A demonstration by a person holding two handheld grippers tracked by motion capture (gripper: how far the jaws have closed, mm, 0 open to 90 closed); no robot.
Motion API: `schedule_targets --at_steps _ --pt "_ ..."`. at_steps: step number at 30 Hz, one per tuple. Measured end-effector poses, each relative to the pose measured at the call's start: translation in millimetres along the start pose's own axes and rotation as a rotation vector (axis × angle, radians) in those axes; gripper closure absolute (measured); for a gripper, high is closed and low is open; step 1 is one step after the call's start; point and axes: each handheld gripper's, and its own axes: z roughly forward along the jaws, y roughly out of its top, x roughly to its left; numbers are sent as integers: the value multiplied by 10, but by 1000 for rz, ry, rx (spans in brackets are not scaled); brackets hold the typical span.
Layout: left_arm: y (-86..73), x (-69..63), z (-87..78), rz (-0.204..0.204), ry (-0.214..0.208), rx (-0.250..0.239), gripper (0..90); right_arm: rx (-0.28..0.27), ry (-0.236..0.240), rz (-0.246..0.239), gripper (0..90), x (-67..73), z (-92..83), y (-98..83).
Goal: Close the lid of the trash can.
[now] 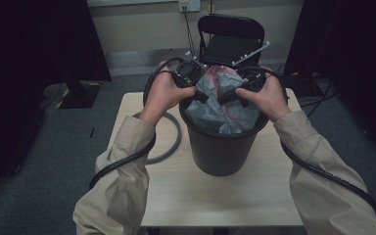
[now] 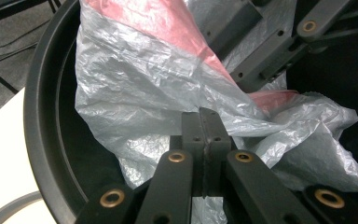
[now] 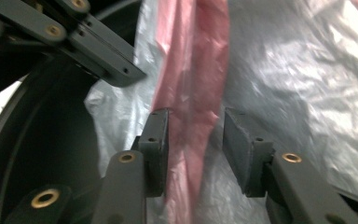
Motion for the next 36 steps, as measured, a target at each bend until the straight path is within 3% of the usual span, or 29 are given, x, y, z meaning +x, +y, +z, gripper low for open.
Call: schedule_targets --at_steps 7,8,10,12,13,15,17,18,20,22,23,24,26,29,31,33,36 --pt "5 -8 -28 4 13 -7 895 22 54 -27 900 63 32 34" --pt "8 -2 -38 -7 30 -26 843 25 53 -35 900 74 34 34" --pt "18 -3 -56 -13 71 -69 628 39 56 -44 900 87 50 37" --pt "33 2 -78 -63 89 -121 458 40 48 -45 900 98 56 38" --pt "36 1 -77 -67 88 -142 389 40 53 -46 900 104 58 40" --pt "44 -3 -58 -60 110 -120 371 37 66 -50 900 124 64 44" --pt "49 4 -22 -84 108 -111 347 34 67 -64 900 157 77 51" --pt "48 0 -11 -102 110 -107 393 41 67 -67 900 178 84 56" --pt "49 1 17 -85 113 -102 485 36 82 -76 900 212 90 63" --pt "47 0 40 -78 113 -79 693 35 85 -81 900 225 86 65" --pt "45 4 43 -76 108 -76 724 34 84 -80 900 229 76 65" --pt "45 10 43 -80 101 -66 814 30 74 -78 858 229 58 64" --pt "45 20 38 -77 104 -63 888 22 67 -71 812 213 13 61" --pt "38 35 12 -74 101 -41 900 23 9 -60 728 168 -55 42" --pt "38 42 -27 -74 89 -32 900 12 2 -51 688 115 -99 30" --pt "44 41 -75 -68 86 -25 900 -8 -52 -19 579 36 -153 24" --pt "44 52 -126 -59 72 -19 900 -11 -64 10 536 -49 -185 30"
